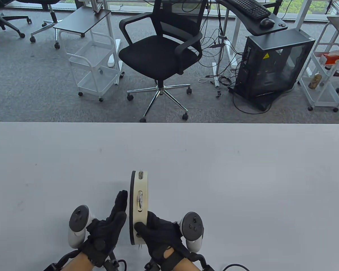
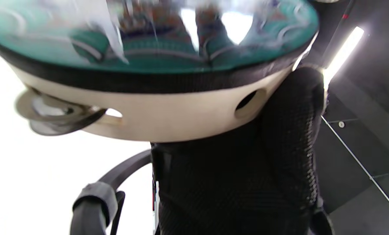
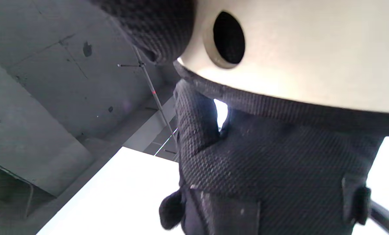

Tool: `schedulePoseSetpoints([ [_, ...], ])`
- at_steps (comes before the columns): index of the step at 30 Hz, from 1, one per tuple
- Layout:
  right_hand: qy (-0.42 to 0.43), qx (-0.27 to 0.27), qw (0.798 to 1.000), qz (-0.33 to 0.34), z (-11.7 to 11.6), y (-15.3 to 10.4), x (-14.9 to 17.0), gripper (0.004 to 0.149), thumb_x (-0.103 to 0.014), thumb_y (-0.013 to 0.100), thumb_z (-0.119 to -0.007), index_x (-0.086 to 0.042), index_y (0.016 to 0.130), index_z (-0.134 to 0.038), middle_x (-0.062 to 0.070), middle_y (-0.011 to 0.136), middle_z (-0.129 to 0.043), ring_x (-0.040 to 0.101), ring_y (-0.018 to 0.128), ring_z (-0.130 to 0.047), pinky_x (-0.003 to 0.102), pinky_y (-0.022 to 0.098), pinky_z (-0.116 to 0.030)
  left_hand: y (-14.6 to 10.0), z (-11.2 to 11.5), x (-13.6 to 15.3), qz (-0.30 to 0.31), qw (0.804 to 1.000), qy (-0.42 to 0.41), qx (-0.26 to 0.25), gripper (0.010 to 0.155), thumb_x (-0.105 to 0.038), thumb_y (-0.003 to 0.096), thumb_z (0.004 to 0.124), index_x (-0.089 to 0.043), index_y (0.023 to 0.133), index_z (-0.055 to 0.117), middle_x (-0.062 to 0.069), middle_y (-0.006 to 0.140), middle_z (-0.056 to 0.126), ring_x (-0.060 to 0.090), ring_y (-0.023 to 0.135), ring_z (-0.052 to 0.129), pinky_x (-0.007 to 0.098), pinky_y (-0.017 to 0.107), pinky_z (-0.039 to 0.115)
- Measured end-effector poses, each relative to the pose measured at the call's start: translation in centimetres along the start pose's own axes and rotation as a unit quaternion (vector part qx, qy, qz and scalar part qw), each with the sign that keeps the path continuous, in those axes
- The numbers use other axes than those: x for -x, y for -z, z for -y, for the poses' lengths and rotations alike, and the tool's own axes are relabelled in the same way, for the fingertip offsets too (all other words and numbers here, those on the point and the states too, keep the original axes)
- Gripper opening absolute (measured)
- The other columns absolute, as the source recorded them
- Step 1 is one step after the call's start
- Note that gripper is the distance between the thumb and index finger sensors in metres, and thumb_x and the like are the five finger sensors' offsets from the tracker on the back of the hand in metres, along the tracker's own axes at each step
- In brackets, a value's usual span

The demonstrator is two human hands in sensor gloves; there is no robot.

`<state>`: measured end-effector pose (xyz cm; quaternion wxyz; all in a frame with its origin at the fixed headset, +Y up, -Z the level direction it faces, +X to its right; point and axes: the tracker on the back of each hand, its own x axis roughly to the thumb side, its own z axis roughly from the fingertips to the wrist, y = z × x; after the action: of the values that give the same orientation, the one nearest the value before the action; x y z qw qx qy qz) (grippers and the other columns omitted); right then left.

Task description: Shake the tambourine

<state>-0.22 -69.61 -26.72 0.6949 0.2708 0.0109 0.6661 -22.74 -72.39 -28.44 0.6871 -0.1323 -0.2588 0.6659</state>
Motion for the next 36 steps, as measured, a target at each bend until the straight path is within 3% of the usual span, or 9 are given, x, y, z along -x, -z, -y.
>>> schedulePoseSetpoints([
  [9, -0.059, 0.099, 0.993, 0.003, 2.2, -0.5, -0.6, 0.053, -0.035, 0.050, -0.074, 0.003, 0.088, -0.074, 0.020, 0.076, -0.086, 0.038, 0.057, -0.096, 0.068, 0.052, -0.065, -0.8, -1.4, -0.4, 0.007, 0.996, -0.014, -0.088, 0.091, -0.073, 0.0553, 0.047, -0.021, 0.108, -0.005, 0.026, 0.110, -0.016, 0.058, 0.098, -0.008, 0.078, 0.062, 0.022],
  [13, -0.047, 0.079, 0.996, 0.007, 1.4, -0.5, -0.5, 0.053, -0.035, 0.050, -0.074, 0.002, 0.088, -0.074, 0.019, 0.077, -0.086, 0.037, 0.058, -0.096, 0.068, 0.053, -0.065, -0.7, -1.1, -0.4, 0.009, 0.996, -0.017, -0.085, 0.091, -0.074, 0.0553, 0.046, -0.020, 0.107, -0.007, 0.027, 0.109, -0.017, 0.058, 0.098, -0.009, 0.078, 0.062, 0.021],
  [15, -0.002, 0.018, 1.000, -0.002, 0.2, -0.1, -0.1, 0.053, -0.035, 0.050, -0.075, 0.001, 0.088, -0.075, 0.019, 0.077, -0.087, 0.038, 0.058, -0.096, 0.068, 0.053, -0.065, -0.3, -0.5, -0.3, 0.013, 0.998, -0.017, -0.053, 0.090, -0.074, 0.0549, 0.047, -0.021, 0.109, -0.002, 0.026, 0.112, -0.013, 0.059, 0.099, -0.005, 0.079, 0.061, 0.024],
  [16, 0.041, -0.050, 0.998, -0.007, -0.8, 0.2, 0.3, 0.053, -0.035, 0.050, -0.075, 0.001, 0.088, -0.075, 0.019, 0.076, -0.088, 0.037, 0.057, -0.097, 0.068, 0.053, -0.066, 0.2, 0.3, -0.2, 0.013, 1.000, -0.020, 0.008, 0.089, -0.075, 0.0539, 0.047, -0.021, 0.112, 0.006, 0.026, 0.116, -0.002, 0.059, 0.103, 0.004, 0.079, 0.062, 0.030],
  [17, 0.075, -0.105, 0.991, -0.023, -1.5, 0.2, 0.5, 0.054, -0.034, 0.050, -0.075, 0.003, 0.090, -0.072, 0.021, 0.079, -0.084, 0.040, 0.060, -0.094, 0.068, 0.053, -0.064, 0.4, 1.8, -0.5, 0.028, 0.992, -0.037, 0.113, 0.093, -0.076, 0.0543, 0.044, -0.019, 0.105, -0.010, 0.028, 0.106, -0.020, 0.062, 0.093, -0.011, 0.081, 0.056, 0.020],
  [18, 0.073, -0.089, 0.993, -0.019, -1.5, 0.0, 0.3, 0.056, -0.035, 0.051, -0.074, 0.004, 0.091, -0.068, 0.021, 0.080, -0.081, 0.039, 0.061, -0.092, 0.068, 0.055, -0.063, -0.1, 1.7, -0.3, -0.016, 0.991, -0.035, 0.131, 0.092, -0.077, 0.0526, 0.034, -0.021, 0.100, -0.022, 0.026, 0.101, -0.031, 0.059, 0.090, -0.023, 0.081, 0.057, 0.011],
  [20, 0.054, -0.058, 0.997, -0.012, -1.1, 0.0, 0.3, 0.056, -0.035, 0.049, -0.075, 0.004, 0.088, -0.073, 0.020, 0.076, -0.086, 0.038, 0.057, -0.096, 0.068, 0.053, -0.066, -0.2, 1.4, -0.5, -0.003, 0.998, -0.038, 0.051, 0.093, -0.076, 0.0531, 0.044, -0.022, 0.105, -0.010, 0.025, 0.108, -0.021, 0.059, 0.096, -0.015, 0.081, 0.060, 0.016],
  [23, 0.053, -0.057, 0.997, -0.006, -1.1, -0.1, 0.1, 0.054, -0.035, 0.050, -0.074, 0.002, 0.089, -0.073, 0.020, 0.078, -0.085, 0.038, 0.059, -0.095, 0.068, 0.053, -0.065, 0.2, 1.4, -0.6, 0.006, 0.996, -0.006, 0.086, 0.092, -0.077, 0.0542, 0.041, -0.022, 0.105, -0.013, 0.025, 0.107, -0.023, 0.059, 0.096, -0.015, 0.080, 0.061, 0.017],
  [36, -0.006, -0.030, 0.999, -0.020, -0.1, 0.0, 0.2, 0.054, -0.034, 0.050, -0.075, 0.004, 0.088, -0.074, 0.021, 0.077, -0.086, 0.039, 0.058, -0.095, 0.069, 0.052, -0.065, 0.0, -0.1, -0.2, -0.008, 0.999, -0.007, 0.034, 0.091, -0.077, 0.0540, 0.044, -0.024, 0.109, -0.006, 0.021, 0.113, -0.016, 0.057, 0.100, -0.008, 0.080, 0.062, 0.022],
])
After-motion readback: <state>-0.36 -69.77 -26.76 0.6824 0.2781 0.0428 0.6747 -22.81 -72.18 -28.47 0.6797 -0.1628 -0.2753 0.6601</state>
